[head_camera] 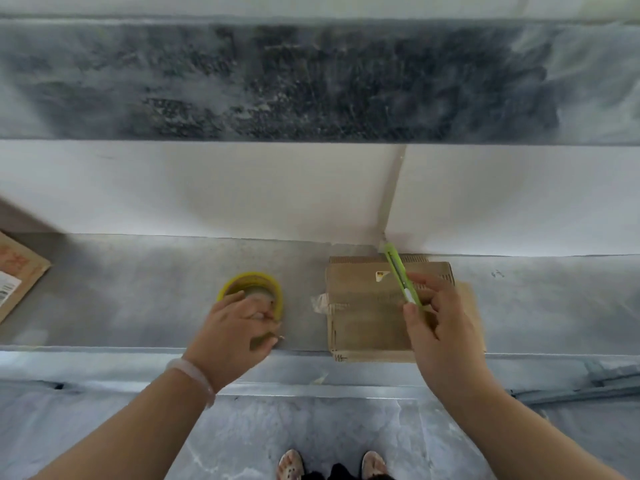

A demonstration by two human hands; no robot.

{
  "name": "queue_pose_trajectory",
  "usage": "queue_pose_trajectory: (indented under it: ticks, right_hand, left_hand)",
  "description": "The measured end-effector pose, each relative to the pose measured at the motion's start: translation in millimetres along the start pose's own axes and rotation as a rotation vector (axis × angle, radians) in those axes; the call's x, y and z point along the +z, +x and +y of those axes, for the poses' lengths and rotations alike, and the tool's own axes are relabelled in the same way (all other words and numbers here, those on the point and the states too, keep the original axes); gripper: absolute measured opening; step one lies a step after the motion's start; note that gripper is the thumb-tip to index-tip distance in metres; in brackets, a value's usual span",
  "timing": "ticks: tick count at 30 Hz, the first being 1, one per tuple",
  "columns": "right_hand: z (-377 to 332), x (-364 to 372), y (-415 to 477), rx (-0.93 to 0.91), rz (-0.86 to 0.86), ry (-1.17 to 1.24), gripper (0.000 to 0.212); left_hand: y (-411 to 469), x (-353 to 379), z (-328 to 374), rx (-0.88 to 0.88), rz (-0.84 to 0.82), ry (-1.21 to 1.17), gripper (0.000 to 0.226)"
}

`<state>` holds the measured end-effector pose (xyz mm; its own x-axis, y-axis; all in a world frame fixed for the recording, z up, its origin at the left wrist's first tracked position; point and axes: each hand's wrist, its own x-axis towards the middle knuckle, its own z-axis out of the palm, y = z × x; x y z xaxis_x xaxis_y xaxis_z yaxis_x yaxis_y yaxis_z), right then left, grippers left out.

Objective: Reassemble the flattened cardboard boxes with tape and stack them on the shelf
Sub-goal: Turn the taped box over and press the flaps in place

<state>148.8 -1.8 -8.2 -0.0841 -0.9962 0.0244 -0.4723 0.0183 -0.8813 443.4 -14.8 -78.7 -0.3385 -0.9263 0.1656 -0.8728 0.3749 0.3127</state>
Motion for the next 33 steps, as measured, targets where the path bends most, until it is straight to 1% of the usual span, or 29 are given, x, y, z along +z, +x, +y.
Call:
queue_pose_trajectory:
  ticks: [3,5,7,9,10,11,13,15,16,17,19,20,23,25,27,30,31,33]
  right_hand:
    - [18.5,-35.8,-2.2,-0.100,0.120,-0.072,0.040]
    - [43.7,-62.5,-1.7,-0.114,0.214,-0.160,0.025]
    - [72.6,-86.9,0.4,-0.098,0.254,-0.305,0.028]
    - [97.5,-105.6,3.5,-0.011,0.251,-0.457,0.025]
    - [108.0,-111.7,5.2,0.048,0.233,-0.535,0.022]
    - [116.4,-114.9,7.7,0.093,0.192,-0.618,0.021]
    - [125.8,-115.0,12.9,0.154,0.075,-0.763,0.023]
    - [128.0,-112.1,16.6,0.181,0.027,-0.846,0.026]
    - [125.5,-109.8,18.0,0.164,0.030,-0.844,0.030]
    - [117.7,-106.8,19.3,0.143,0.034,-0.787,0.036]
    - [88.6,-93.7,21.1,0.144,0.016,-0.519,0.043]
    - [73.4,-82.0,22.3,0.171,-0.028,-0.375,0.045]
    - [48.5,-46.3,27.1,0.395,-0.193,-0.104,0.056]
    - [47.7,-36.3,30.5,0.519,-0.182,0.019,0.059]
    - [56.9,-34.2,36.6,0.563,-0.145,0.086,0.058]
    - [61.4,-27.2,40.0,0.583,-0.125,0.079,0.058]
    - [60.2,-23.5,39.5,0.562,-0.085,0.056,0.051]
    - [57.4,-17.0,36.7,0.520,0.017,0.016,0.037]
  left_hand:
    - [-8.0,-8.4,3.6,-0.004,-0.015,0.023,0.027]
    - [-9.2,-12.4,11.1,0.000,0.047,0.037,0.029]
    - [-5.4,-14.1,29.5,-0.040,0.156,-0.001,0.032]
    - [2.6,-13.0,60.6,-0.173,0.252,-0.180,0.038]
    - [6.8,-9.7,78.4,-0.252,0.280,-0.285,0.041]
    - [11.0,-4.9,96.2,-0.326,0.275,-0.384,0.045]
    - [19.5,9.1,125.6,-0.434,0.190,-0.530,0.050]
    - [26.8,20.7,141.9,-0.516,0.108,-0.623,0.054]
    - [29.8,24.3,145.4,-0.550,0.091,-0.658,0.056]
    - [32.6,26.3,147.7,-0.579,0.083,-0.688,0.057]
    - [38.0,28.9,149.3,-0.640,0.091,-0.720,0.056]
    - [40.9,29.6,150.8,-0.672,0.101,-0.745,0.055]
    - [51.3,31.9,157.7,-0.777,0.109,-0.827,0.052]
    - [58.2,34.1,160.5,-0.836,0.123,-0.847,0.050]
    - [62.2,39.6,158.6,-0.885,0.150,-0.834,0.052]
    - [66.6,47.1,160.0,-0.912,0.171,-0.771,0.070]
    - [68.3,49.3,160.9,-0.922,0.188,-0.726,0.072]
    - [70.7,51.4,161.8,-0.909,0.247,-0.655,0.067]
